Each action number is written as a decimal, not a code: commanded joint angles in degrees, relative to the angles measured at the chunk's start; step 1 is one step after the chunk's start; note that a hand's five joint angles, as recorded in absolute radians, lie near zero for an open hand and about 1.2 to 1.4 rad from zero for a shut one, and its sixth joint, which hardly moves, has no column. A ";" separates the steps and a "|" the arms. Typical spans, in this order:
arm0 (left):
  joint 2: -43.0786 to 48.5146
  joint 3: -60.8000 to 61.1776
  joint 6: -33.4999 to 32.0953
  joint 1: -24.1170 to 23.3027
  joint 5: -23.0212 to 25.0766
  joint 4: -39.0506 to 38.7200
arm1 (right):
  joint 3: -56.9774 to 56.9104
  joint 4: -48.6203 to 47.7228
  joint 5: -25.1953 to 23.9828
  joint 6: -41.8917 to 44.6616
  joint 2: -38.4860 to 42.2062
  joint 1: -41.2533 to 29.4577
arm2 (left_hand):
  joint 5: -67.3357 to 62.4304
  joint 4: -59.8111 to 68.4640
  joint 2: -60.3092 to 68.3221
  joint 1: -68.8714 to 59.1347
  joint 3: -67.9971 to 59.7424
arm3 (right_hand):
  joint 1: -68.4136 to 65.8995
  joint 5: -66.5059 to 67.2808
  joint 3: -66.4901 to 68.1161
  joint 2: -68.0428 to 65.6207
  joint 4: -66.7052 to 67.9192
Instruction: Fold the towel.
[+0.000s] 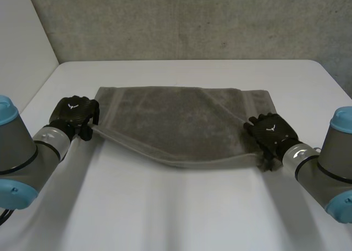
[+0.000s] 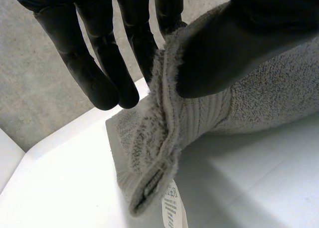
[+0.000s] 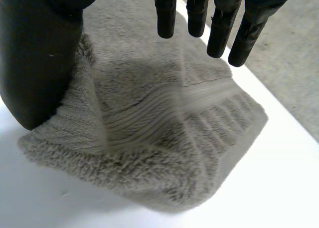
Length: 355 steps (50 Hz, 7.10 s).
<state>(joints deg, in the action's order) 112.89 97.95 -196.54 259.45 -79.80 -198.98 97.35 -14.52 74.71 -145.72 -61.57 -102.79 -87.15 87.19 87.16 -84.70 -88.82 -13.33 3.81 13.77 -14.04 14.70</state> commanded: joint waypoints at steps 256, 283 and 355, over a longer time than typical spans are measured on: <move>-10.67 10.50 7.31 -2.02 6.59 -6.68 | -32.40 21.55 -0.62 6.24 0.05 13.06 | 86.26 -76.30 -76.27 73.81 77.94 | -66.67 66.19 66.23 -65.96 65.30; -10.41 10.94 6.96 -1.93 6.68 -6.68 | -28.44 16.19 -2.73 5.00 8.58 -28.60 | 86.26 -76.30 -76.27 73.81 77.94 | 3.33 -3.81 -3.77 4.04 -4.70; -10.58 8.83 7.31 -3.69 6.41 -6.68 | -15.96 1.95 -0.09 18.19 5.85 -33.26 | 86.76 -76.81 -76.77 74.32 78.44 | -35.95 35.46 35.50 -35.24 34.57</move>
<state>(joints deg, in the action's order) 102.33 108.09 -189.48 256.38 -73.30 -205.66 78.13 -10.50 73.88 -121.89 -52.18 -139.00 -12.79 15.35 14.91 -15.25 -13.92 -63.60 53.62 63.64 -63.53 63.83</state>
